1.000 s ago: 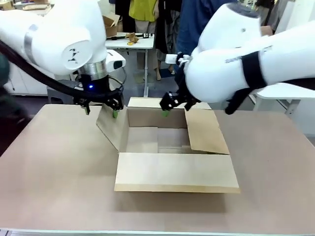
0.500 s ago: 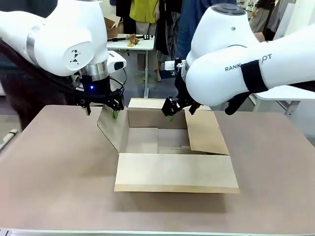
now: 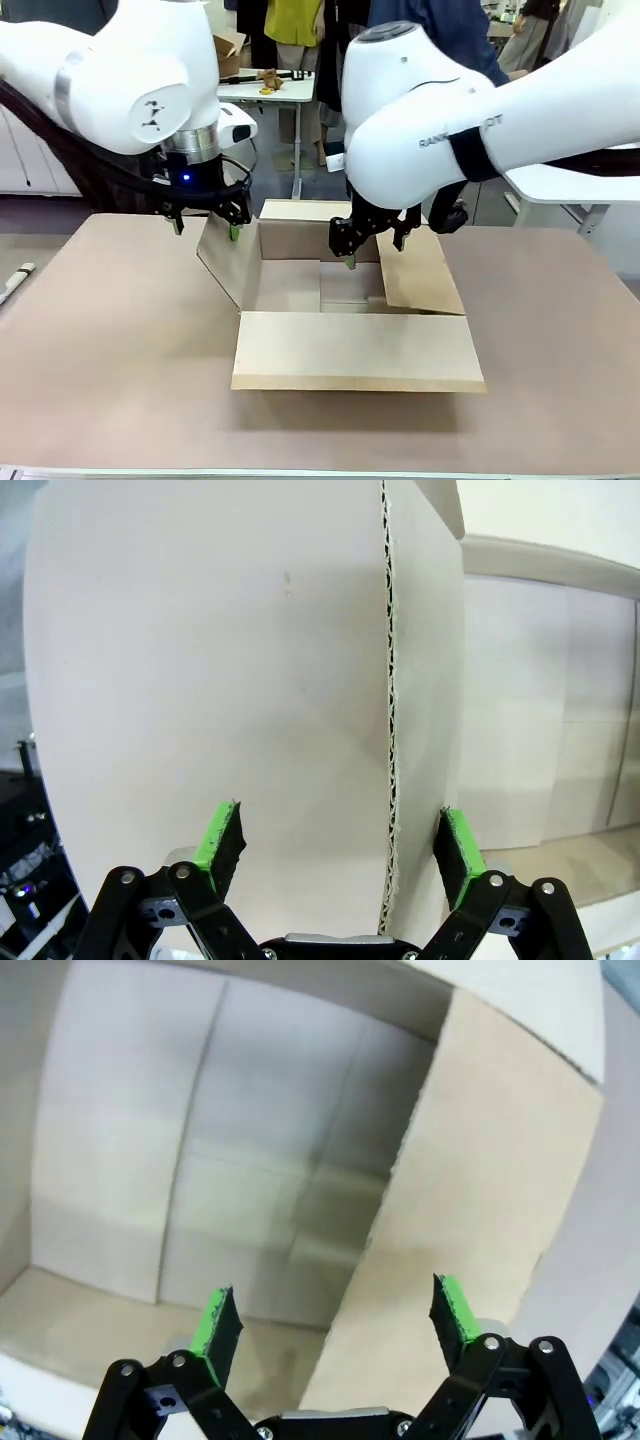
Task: Pack the gift set into the box.
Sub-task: Place both hands on the side flaps of the Package Box and spread them outward.
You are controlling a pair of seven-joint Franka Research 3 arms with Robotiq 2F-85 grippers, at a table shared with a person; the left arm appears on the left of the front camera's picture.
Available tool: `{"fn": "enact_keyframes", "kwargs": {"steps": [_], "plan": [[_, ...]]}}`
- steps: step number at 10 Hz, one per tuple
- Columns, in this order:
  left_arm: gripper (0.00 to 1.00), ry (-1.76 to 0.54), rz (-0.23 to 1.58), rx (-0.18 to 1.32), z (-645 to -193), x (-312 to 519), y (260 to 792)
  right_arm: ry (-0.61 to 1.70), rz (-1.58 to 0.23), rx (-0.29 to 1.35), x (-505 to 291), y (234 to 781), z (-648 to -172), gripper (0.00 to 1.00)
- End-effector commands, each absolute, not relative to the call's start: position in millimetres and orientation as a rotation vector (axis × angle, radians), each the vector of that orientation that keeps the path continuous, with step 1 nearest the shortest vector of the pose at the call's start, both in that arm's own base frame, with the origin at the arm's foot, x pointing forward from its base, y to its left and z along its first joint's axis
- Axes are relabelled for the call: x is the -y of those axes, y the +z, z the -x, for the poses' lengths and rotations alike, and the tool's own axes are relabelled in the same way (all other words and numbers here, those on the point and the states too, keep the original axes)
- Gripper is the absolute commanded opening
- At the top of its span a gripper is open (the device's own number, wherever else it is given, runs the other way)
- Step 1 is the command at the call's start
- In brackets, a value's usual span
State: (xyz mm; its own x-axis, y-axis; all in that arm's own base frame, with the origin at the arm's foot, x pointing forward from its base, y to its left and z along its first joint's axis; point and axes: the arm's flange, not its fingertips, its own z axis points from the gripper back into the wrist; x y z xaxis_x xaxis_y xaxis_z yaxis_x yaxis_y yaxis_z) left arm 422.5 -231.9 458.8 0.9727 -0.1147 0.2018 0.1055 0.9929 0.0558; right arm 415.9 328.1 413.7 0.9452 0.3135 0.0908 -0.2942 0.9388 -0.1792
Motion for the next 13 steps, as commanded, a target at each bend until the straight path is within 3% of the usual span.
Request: {"fn": "enact_keyframes", "kwargs": {"steps": [1,7,13], "plan": [[1.00,-0.098,-0.065,0.214,-423.8,231.3,460.4,0.227,0.287,0.160,-338.0,395.7,-423.1,1.00],[1.00,-0.098,-0.065,0.214,-423.8,231.3,460.4,0.161,0.535,0.193,-323.1,385.5,-419.6,1.00],[1.00,-0.098,-0.065,0.214,-423.8,231.3,460.4,0.048,0.617,0.228,-269.6,471.3,-399.2,1.00]]}}
